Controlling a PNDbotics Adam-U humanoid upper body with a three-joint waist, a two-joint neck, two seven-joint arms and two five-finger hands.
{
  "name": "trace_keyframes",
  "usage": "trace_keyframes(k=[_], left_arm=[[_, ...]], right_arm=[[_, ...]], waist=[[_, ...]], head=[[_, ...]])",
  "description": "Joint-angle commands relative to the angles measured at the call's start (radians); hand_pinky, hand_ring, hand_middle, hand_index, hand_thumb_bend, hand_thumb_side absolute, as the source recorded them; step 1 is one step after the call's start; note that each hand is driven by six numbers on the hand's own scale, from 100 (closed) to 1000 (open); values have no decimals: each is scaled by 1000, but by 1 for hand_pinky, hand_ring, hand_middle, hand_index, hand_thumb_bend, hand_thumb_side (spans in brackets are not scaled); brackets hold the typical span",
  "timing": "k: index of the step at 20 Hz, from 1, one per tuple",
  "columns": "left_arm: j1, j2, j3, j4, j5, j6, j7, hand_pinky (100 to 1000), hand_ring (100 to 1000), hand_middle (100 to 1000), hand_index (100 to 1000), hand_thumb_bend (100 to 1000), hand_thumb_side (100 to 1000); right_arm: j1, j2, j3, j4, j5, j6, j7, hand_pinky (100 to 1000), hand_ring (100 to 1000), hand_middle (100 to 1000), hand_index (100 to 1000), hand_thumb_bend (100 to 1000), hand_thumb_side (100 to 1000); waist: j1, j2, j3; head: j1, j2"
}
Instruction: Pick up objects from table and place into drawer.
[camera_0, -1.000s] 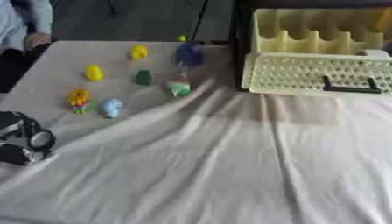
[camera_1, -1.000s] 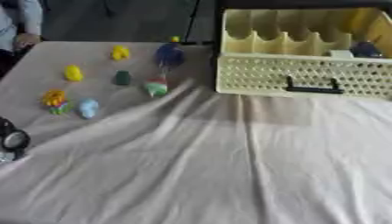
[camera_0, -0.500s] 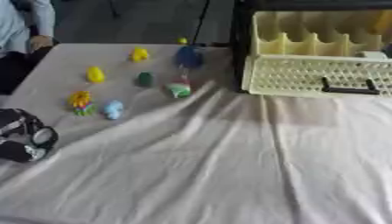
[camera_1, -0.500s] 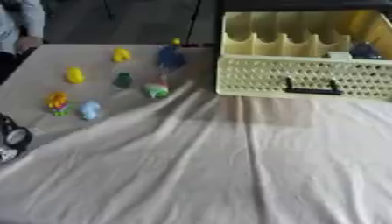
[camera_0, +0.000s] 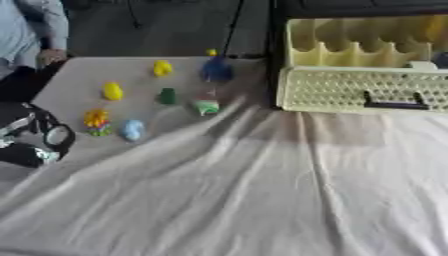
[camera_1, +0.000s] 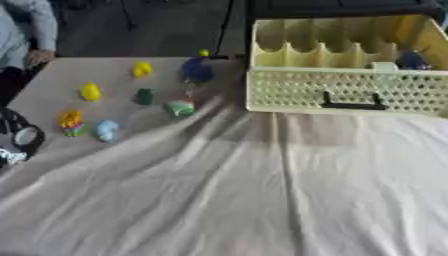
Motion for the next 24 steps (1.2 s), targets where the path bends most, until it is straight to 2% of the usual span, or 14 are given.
trace_keyframes(k=[1,7,13,18,24], left_arm=[[-47,55,2,-53,19,-6,-18,546,649,603,740,230,472],[-163,26,-41,-105,50,-25,-65,542,643,599,740,200,464],[-306,-36,-86,-121,85,-43,-113,539,637,595,741,175,457],[-413,-98,-112,-88,95,-50,-141,534,632,589,742,153,455],[-543,-205,-125,-13,99,-53,-136,526,624,581,744,115,461]], right_arm=[[-6,-30,-5,-16,-6,6,2,319,387,352,802,100,768],[-4,-37,2,-16,-17,9,9,319,389,354,802,100,767],[-1,-42,8,-16,-29,13,17,319,390,355,802,100,767],[0,-45,13,-16,-38,18,24,319,383,355,801,100,767],[-8,-45,22,-16,-49,21,38,319,381,354,802,100,767]], waist=[[4,-28,-1],[15,-51,-8],[27,-75,-26],[38,-89,-48],[55,-96,-86]], head=[[-5,7],[-13,13],[-19,22],[-15,29],[-8,33]])
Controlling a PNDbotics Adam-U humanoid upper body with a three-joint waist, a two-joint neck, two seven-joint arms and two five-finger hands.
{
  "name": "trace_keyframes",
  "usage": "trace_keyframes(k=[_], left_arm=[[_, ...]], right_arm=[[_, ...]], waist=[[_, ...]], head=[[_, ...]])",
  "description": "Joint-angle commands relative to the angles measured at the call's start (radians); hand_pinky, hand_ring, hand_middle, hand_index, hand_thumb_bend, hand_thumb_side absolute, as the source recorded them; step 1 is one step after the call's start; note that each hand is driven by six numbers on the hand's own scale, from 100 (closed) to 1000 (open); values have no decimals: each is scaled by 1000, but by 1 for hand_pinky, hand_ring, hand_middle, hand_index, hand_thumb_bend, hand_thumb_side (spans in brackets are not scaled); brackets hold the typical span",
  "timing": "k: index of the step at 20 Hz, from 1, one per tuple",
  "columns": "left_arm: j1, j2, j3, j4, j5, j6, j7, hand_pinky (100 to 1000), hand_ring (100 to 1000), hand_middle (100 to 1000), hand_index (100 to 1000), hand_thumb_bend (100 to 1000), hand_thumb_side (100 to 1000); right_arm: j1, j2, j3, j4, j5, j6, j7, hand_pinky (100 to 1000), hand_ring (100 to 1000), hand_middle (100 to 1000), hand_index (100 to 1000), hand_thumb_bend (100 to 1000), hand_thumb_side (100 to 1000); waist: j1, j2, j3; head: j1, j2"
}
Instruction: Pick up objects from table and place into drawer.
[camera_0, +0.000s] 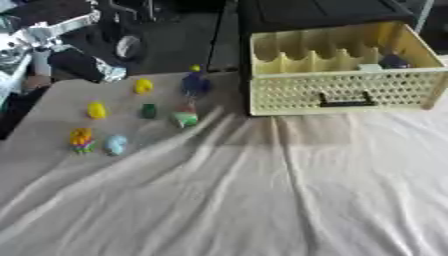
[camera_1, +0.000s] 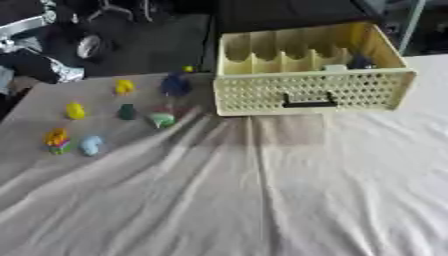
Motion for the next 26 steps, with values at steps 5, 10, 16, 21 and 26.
trace_keyframes(k=[5,10,16,21,26], left_arm=[[-128,-99,-1,84,-3,2,24,517,617,576,745,100,465],[-178,-158,8,151,-11,17,69,509,611,572,747,100,470],[-209,-201,17,207,-19,26,125,505,614,573,754,100,481],[-226,-238,7,248,-30,25,166,508,633,585,777,100,493],[-228,-255,-6,268,-47,3,159,574,717,701,919,162,603]], right_arm=[[-31,-29,13,-16,-30,1,27,319,380,353,801,100,767],[-45,-26,20,-16,-40,4,43,319,379,351,801,100,767],[-61,-21,26,-16,-48,7,58,319,377,350,801,100,768],[-72,-15,27,-16,-54,7,65,319,376,349,801,100,767],[-77,-12,27,-16,-57,7,66,319,376,348,801,100,769]], waist=[[18,-21,-43],[39,-14,-80],[57,0,-111],[62,12,-132],[64,17,-139]], head=[[33,2],[64,-6],[80,-13],[90,-22],[92,-22]])
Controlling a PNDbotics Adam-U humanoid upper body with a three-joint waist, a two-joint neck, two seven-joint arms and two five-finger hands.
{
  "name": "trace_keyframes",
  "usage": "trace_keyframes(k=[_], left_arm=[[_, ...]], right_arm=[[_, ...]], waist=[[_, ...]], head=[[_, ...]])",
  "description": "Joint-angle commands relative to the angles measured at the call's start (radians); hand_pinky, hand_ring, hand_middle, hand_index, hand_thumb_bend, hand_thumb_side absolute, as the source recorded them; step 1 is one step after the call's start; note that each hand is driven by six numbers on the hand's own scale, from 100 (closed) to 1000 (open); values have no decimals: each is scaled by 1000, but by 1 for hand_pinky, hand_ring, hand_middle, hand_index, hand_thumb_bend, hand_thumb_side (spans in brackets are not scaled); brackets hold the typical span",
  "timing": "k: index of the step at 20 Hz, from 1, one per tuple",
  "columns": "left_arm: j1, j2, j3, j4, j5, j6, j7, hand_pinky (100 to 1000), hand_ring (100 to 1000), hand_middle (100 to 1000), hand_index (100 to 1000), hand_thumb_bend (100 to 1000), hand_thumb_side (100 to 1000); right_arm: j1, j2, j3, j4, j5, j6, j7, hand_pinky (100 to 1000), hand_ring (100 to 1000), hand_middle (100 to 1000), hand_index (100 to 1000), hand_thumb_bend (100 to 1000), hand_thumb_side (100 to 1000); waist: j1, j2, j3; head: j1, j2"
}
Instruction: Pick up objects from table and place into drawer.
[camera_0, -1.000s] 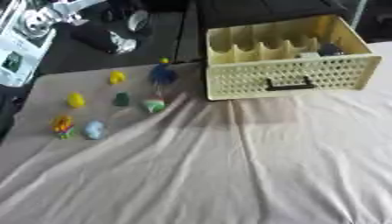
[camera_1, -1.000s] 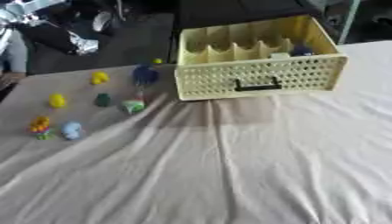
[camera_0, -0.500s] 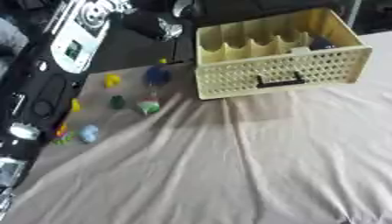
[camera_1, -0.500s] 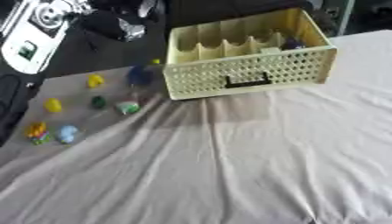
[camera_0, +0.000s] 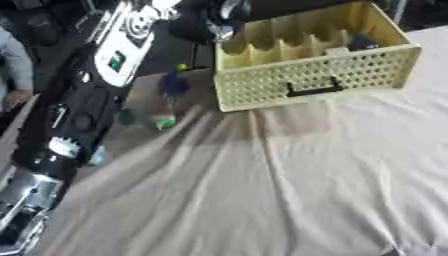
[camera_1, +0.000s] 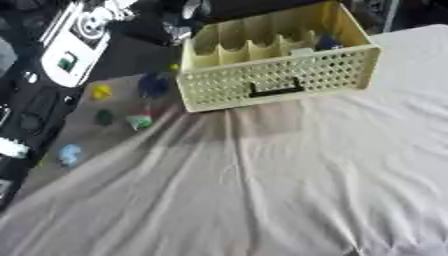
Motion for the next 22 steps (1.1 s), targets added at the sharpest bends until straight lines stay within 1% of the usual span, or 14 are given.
trace_keyframes(k=[1,2,3,6,8,9,10,13,17,20,21,22], left_arm=[[-26,12,0,-2,-12,-17,-7,585,734,726,957,188,605],[-24,12,0,-1,-17,-21,-10,590,741,738,973,204,604],[-23,12,1,0,-26,-22,-10,596,753,751,1000,257,590],[-18,11,4,8,-61,-24,-5,598,758,755,1000,299,580],[-15,12,5,13,-86,-24,3,602,762,759,1000,357,590],[-13,12,5,15,-98,-26,5,602,763,760,1000,405,606],[-11,11,5,18,-107,-28,6,602,764,761,1000,421,608],[-8,12,6,24,-141,-28,12,598,765,765,1000,474,550],[-3,12,10,35,-176,-27,36,590,758,751,1000,412,547],[-1,10,17,28,-158,-26,53,581,751,743,1000,373,555],[0,9,20,21,-144,-24,60,577,748,740,1000,347,560],[2,12,25,5,-126,-20,71,573,743,734,1000,301,563]], right_arm=[[-15,-11,-4,-16,-7,0,2,319,375,348,801,100,769],[-16,-10,-4,-16,-8,1,2,319,375,348,801,100,769],[-17,-10,-3,-16,-8,1,3,319,375,348,801,100,769],[-18,-9,-3,-16,-9,0,4,318,375,348,801,100,768],[-20,-10,-3,-16,-9,1,4,319,375,348,801,100,767],[-20,-10,-2,-16,-10,1,5,319,375,348,801,100,766],[-21,-9,-2,-16,-10,1,5,319,375,348,801,100,766],[-24,-9,0,-16,-12,0,8,319,375,348,800,100,766],[-25,-10,0,-16,-14,-1,9,319,375,348,800,100,765],[-23,-10,0,-16,-14,1,10,319,375,347,800,100,766],[-22,-11,0,-16,-14,1,11,319,375,347,799,100,766],[-20,-12,0,-16,-14,1,11,319,375,347,799,100,767]], waist=[[-7,-15,-1],[-6,-14,-2],[-6,-13,-2],[-5,-11,-5],[-5,-10,-7],[-4,-10,-7],[-4,-10,-8],[-2,-9,-9],[-2,-9,-11],[-2,-10,-7],[-3,-10,-6],[-5,-11,-3]], head=[[5,-9],[5,-8],[6,-9],[7,-10],[7,-10],[7,-11],[7,-12],[6,-12],[4,-14],[1,-11],[0,-10],[-1,-7]])
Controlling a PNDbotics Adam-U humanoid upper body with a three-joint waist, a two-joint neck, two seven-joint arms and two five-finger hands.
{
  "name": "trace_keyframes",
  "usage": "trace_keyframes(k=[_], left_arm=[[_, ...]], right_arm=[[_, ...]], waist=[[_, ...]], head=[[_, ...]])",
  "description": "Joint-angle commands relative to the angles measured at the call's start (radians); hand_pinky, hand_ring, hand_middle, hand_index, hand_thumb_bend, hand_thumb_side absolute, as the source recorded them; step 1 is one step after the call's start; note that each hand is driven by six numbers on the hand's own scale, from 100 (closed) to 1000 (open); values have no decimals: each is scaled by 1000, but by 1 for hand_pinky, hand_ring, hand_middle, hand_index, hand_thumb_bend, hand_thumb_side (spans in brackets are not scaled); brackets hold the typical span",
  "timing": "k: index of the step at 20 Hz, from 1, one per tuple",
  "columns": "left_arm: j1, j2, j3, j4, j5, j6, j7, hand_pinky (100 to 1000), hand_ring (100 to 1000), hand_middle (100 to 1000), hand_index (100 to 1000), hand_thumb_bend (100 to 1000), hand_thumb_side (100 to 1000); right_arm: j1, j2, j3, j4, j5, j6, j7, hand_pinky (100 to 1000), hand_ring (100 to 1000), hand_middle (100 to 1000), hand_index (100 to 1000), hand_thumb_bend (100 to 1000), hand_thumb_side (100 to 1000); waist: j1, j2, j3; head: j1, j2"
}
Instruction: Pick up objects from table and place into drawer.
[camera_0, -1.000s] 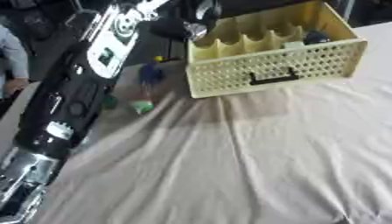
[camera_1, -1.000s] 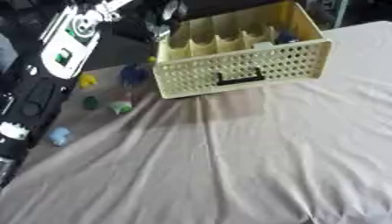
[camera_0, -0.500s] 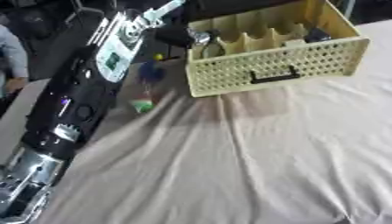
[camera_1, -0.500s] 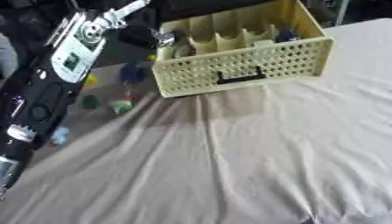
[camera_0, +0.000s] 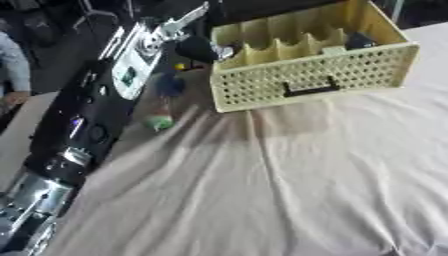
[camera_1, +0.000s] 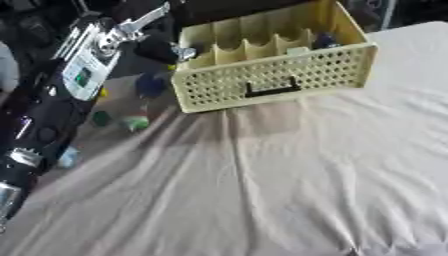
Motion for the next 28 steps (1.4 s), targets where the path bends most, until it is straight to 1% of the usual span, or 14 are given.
trace_keyframes(k=[1,2,3,4,5,7,9,11,13,15,17,21,25,28], left_arm=[[-9,23,25,-56,48,14,39,561,727,711,974,249,588],[-2,37,36,-101,76,29,77,559,722,703,950,249,612],[9,52,45,-153,109,49,120,554,711,691,922,224,681],[25,72,59,-219,154,72,177,547,702,684,910,239,683],[46,95,74,-289,203,99,234,546,700,686,914,219,676],[105,153,102,-444,312,147,354,559,711,710,939,191,726],[187,211,131,-597,411,181,455,567,720,728,950,211,764],[278,251,162,-734,504,207,546,572,722,728,952,262,793],[377,272,186,-838,587,205,631,583,735,731,954,275,801],[455,278,195,-868,646,153,688,593,744,739,962,275,806],[526,262,199,-876,681,96,713,594,742,736,963,259,818],[625,195,190,-878,692,30,689,597,740,729,960,213,859],[699,104,174,-878,699,17,646,584,727,718,961,173,914],[734,61,166,-878,706,24,618,576,719,711,961,152,936]], right_arm=[[-10,-22,0,-16,-9,-2,4,317,376,349,800,100,770],[-8,-33,0,-16,-8,-5,4,316,377,350,801,100,773],[-7,-46,0,-16,-6,-8,4,316,379,352,801,100,775],[-7,-68,0,-16,-2,-12,5,316,380,354,800,100,779],[-6,-94,1,-16,4,-13,8,315,381,355,791,100,783],[-5,-157,2,-16,28,3,35,311,379,363,786,100,801],[-5,-224,7,-16,51,28,83,298,375,376,787,100,818],[-6,-292,9,-16,76,54,157,280,372,419,770,100,858],[-7,-372,22,-16,117,83,270,263,372,471,761,100,913],[-12,-437,40,-16,155,106,406,220,385,517,767,100,966],[-23,-502,62,-16,196,118,547,199,384,535,773,100,977],[-57,-587,113,-16,238,111,748,165,405,607,799,100,981],[-79,-644,184,-16,178,103,949,138,405,626,834,100,930],[-76,-670,220,-16,136,94,1036,101,359,627,853,100,915]], waist=[[-15,-19,8],[-20,-22,15],[-25,-24,22],[-32,-27,32],[-39,-30,42],[-53,-36,63],[-68,-42,88],[-83,-47,111],[-105,-52,140],[-123,-56,163],[-140,-60,182],[-167,-64,202],[-192,-61,209],[-200,-54,211]], head=[[-5,2],[-7,9],[-9,17],[-14,26],[-19,35],[-33,51],[-47,63],[-60,71],[-82,76],[-106,75],[-134,73],[-182,61],[-216,34],[-231,16]])
